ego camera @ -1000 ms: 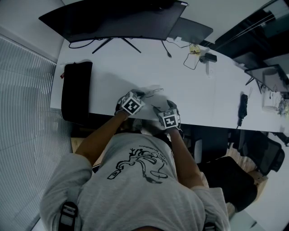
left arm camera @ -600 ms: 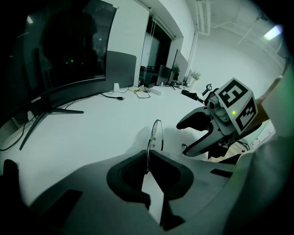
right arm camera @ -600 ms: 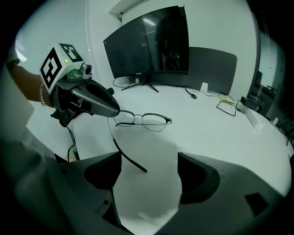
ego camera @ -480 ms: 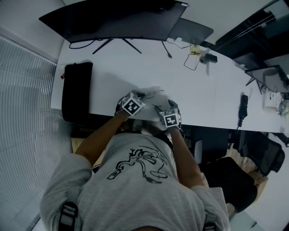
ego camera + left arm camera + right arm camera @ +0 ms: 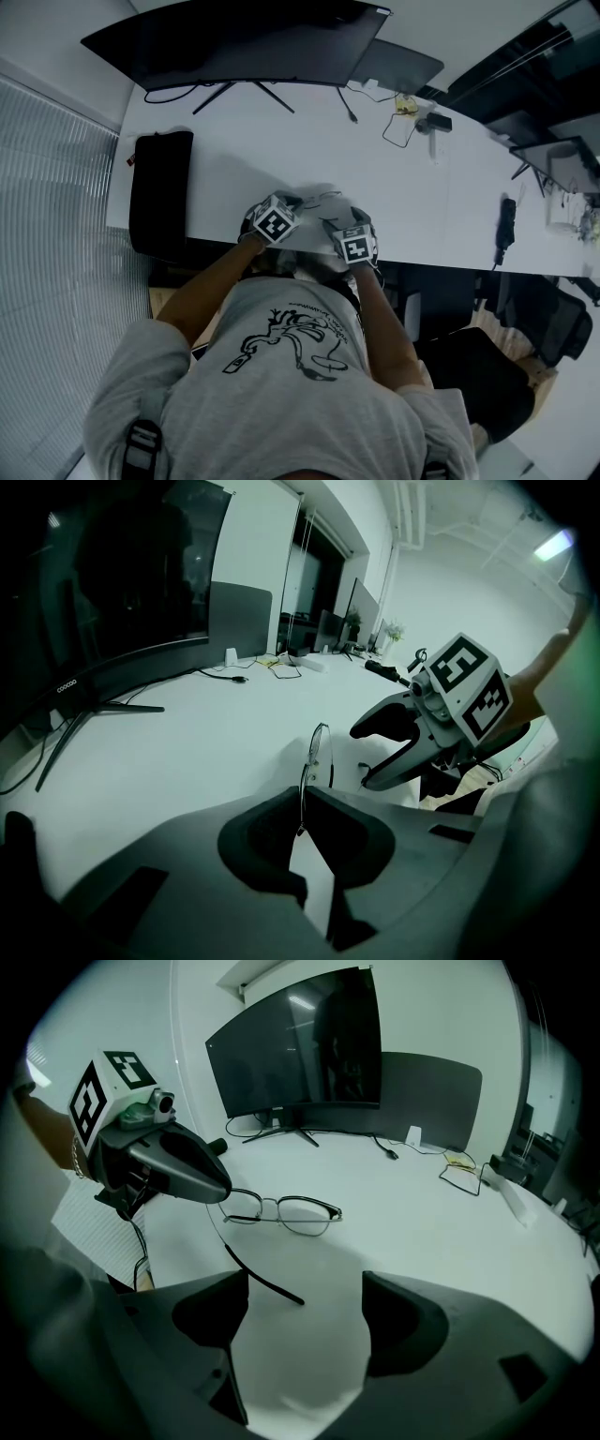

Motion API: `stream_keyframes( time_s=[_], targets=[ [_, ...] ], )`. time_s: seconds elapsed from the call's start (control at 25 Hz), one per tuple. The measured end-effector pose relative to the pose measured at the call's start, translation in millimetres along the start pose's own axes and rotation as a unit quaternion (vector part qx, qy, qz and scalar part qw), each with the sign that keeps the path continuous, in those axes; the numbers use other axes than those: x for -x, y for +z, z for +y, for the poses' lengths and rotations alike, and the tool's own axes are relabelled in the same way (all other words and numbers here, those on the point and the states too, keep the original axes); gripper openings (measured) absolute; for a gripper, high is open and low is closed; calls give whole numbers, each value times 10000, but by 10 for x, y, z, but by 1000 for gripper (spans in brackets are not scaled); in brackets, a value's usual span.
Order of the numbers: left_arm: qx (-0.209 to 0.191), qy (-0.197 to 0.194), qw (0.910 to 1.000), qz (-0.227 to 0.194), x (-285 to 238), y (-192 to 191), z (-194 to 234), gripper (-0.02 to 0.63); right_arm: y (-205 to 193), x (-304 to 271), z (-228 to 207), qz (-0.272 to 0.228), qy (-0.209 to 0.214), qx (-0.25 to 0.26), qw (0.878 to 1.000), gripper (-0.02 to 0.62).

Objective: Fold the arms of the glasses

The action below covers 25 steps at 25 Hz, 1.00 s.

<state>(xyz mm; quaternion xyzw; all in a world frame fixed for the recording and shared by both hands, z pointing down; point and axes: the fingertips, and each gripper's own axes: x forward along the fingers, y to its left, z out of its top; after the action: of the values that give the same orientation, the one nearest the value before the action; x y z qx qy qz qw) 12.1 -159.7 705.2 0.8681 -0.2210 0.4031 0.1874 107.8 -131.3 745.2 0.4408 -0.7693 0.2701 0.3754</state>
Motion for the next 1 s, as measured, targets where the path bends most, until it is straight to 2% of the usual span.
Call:
stream_keyframes(
  time_s=[1.0],
  targets=[
    [-176,-263,9994,170,-12,-86,-148,34,10,-59,-83,43,-11,-57,10000,383]
  ],
)
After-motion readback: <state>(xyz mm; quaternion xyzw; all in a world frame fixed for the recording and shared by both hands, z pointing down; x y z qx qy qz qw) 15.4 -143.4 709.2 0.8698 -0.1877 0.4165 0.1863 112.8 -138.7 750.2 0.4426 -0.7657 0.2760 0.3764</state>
